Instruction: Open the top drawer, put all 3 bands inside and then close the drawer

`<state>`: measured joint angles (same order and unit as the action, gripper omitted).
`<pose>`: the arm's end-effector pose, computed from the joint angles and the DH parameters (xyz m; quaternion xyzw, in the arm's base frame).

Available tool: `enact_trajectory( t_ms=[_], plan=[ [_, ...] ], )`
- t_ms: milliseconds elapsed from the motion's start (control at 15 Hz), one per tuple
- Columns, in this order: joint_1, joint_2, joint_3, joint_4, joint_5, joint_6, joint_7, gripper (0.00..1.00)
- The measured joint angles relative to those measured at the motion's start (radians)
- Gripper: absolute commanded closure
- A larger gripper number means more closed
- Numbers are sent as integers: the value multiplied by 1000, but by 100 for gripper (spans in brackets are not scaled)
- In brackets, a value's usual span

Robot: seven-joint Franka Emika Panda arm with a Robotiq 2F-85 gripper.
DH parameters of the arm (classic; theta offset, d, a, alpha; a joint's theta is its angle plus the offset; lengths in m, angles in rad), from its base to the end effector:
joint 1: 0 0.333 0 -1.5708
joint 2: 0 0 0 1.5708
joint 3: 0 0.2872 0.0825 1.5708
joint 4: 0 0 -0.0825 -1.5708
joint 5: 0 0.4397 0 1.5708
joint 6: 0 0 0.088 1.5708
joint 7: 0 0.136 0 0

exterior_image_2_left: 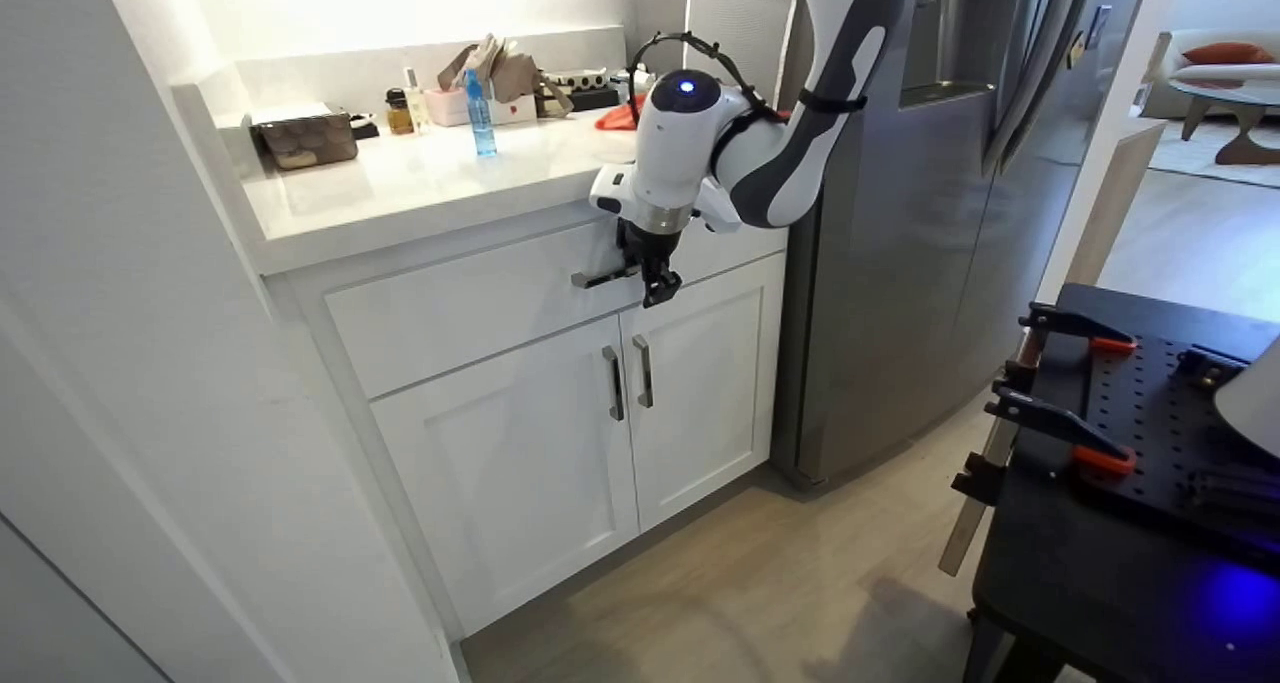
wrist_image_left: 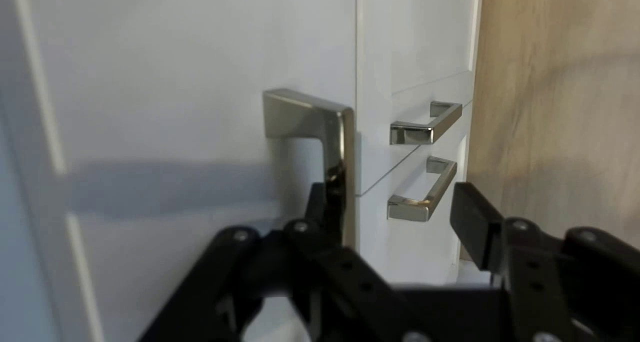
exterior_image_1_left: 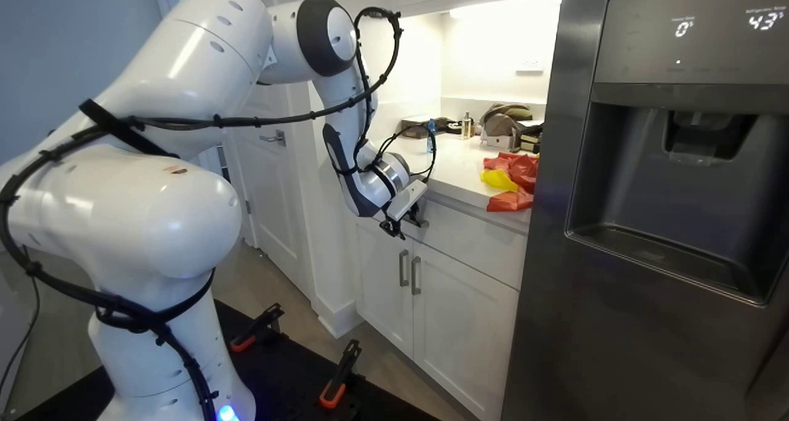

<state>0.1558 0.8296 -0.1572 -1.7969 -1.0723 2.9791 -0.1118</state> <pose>0.6563 0.0521 0.0098 0.7925 0.5548 0.1184 0.2237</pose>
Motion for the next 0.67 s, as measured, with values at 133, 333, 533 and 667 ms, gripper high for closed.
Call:
enact_trajectory(
  t_ms=[133, 333, 533, 667],
  plan=[
    [-9, -5, 8, 6, 16, -3, -3, 80],
    [-31, -11, 28, 15, 49, -12, -29, 99],
    [-61, -18, 60, 19, 66, -26, -85, 96],
    [-80, -22, 79, 17, 68, -30, -121, 96]
  ],
)
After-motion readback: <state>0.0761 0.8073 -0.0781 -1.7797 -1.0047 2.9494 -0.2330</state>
